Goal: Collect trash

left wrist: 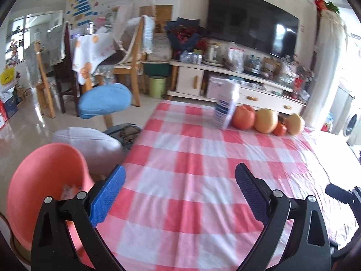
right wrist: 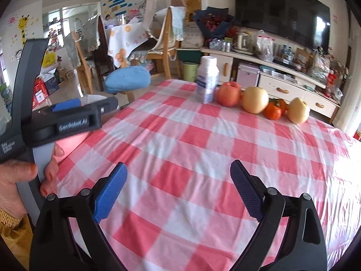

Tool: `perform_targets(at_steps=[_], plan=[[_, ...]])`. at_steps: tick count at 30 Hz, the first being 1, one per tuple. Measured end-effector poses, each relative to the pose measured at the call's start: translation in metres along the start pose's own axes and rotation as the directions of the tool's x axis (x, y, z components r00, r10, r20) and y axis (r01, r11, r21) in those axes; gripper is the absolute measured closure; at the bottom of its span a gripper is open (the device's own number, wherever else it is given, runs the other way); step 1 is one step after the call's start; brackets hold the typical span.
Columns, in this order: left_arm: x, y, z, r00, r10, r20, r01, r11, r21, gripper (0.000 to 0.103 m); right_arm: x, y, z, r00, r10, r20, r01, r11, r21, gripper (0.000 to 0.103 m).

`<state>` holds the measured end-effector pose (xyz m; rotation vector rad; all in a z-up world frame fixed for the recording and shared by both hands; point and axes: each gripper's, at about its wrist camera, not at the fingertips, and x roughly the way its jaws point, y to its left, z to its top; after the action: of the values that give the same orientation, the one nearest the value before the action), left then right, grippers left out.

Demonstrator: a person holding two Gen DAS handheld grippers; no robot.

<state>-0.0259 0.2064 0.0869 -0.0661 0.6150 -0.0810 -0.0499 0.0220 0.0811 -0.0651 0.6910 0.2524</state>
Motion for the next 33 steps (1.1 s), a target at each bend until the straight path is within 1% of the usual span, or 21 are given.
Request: perform_targets(at_steps=[9,16,19,24,31,33], plan=[[-0.01,-0.049,-0.016,0.998,-0.068,-0.017,0.069,0.995,0.075,0.006,-0.025,-0.044,-0.02,0.997,-0.071,0.022,0.069,0.996,0.053,0.01],[-0.023,-0.075,-0.023,0.994,-0.107,-0.011,0.108,0.992,0.07,0.006,-0.042,-0.072,-0.03,0.992,-0.114,0.051,0.109,0.99,0.085,0.01],[-0.03,-0.087,-0.024,0.994,-0.105,0.004,0.105,0.991,0.079,0.006,-0.053,-0.084,-0.032,0.989,-0.13,0.073,0.122,0.987,0.105,0.01],[-0.043,-0.108,-0.018,0.996,-0.083,0.036,0.078,0.99,0.117,0.006,-0.072,-0.101,-0.032,0.978,-0.17,0.119,0.155,0.98,0.121,0.01],[-0.063,-0.137,-0.009,0.992,-0.097,0.081,0.085,0.986,0.145,0.006,-0.097,-0.123,-0.028,0.956,-0.231,0.179,0.206,0.967,0.147,0.01],[-0.069,-0.147,-0.005,0.991,-0.084,0.101,0.067,0.985,0.161,0.006,-0.103,-0.128,-0.028,0.951,-0.241,0.192,0.213,0.965,0.154,0.01]])
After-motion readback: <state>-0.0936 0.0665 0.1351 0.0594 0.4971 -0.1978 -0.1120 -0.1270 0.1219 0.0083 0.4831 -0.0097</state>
